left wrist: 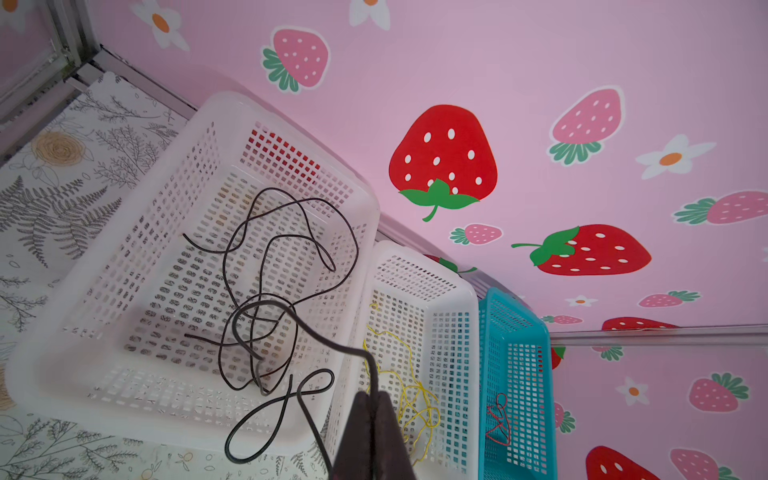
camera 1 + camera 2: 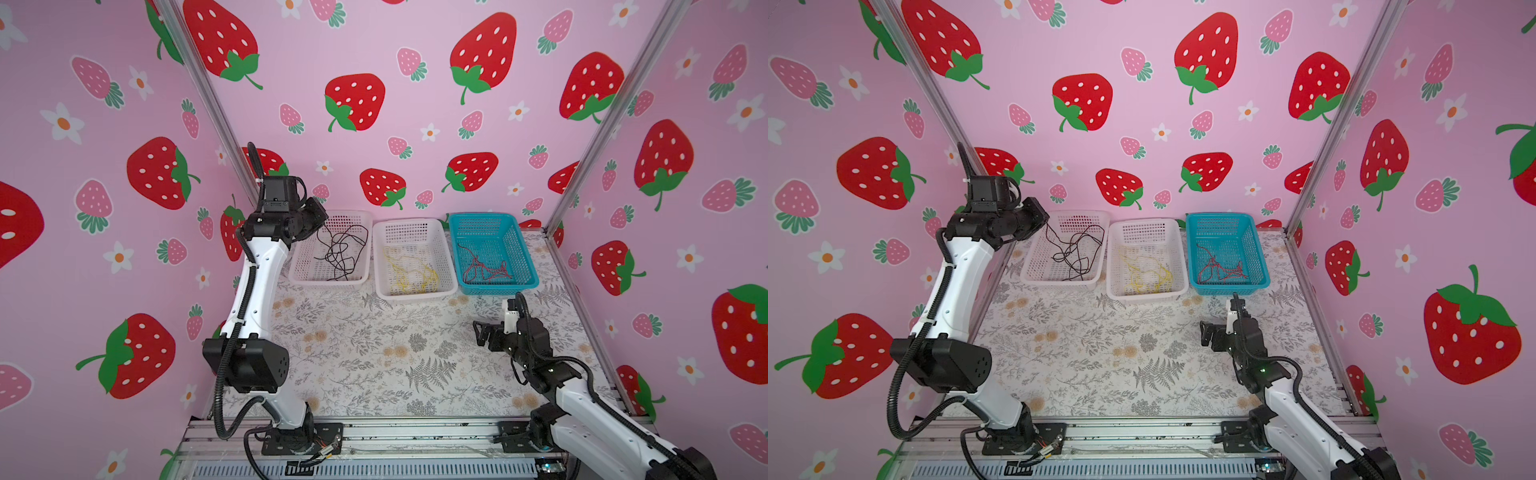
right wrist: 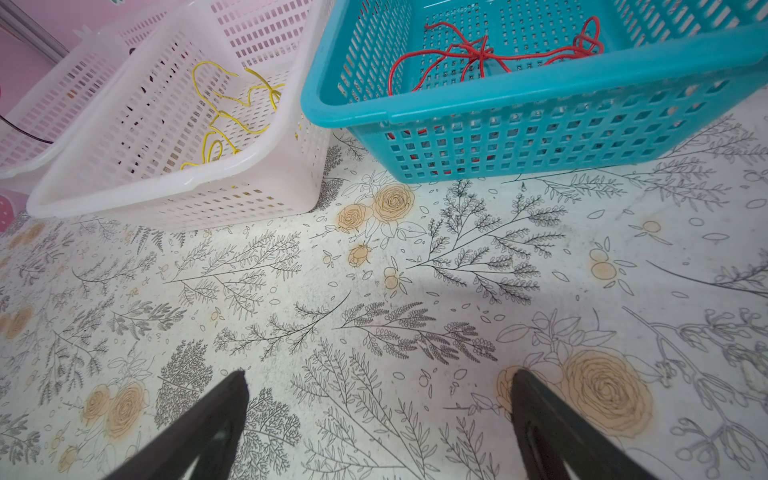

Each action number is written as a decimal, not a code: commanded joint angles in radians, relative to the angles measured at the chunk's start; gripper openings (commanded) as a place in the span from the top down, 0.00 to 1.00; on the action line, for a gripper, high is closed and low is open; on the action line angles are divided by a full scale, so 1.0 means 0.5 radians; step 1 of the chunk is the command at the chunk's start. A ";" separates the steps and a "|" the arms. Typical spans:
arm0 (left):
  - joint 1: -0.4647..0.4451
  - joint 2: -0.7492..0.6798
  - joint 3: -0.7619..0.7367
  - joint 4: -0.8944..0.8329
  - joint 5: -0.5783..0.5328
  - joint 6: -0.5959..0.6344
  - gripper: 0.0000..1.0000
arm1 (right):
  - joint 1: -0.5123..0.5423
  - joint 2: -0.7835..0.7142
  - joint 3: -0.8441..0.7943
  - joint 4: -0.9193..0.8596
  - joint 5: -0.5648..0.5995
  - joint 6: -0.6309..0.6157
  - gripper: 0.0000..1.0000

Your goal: Untangle the cables

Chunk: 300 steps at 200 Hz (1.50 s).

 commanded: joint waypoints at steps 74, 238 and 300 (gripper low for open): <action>0.040 0.425 0.240 0.160 -0.192 0.249 1.00 | 0.019 -0.013 -0.019 0.033 0.018 0.005 0.01; 0.016 0.520 0.118 0.316 -0.172 0.365 0.50 | 0.029 0.028 -0.004 0.035 0.053 -0.017 0.01; -0.112 -0.260 -0.564 0.715 -0.292 0.411 0.16 | 0.031 -0.021 0.030 -0.003 0.135 -0.058 0.01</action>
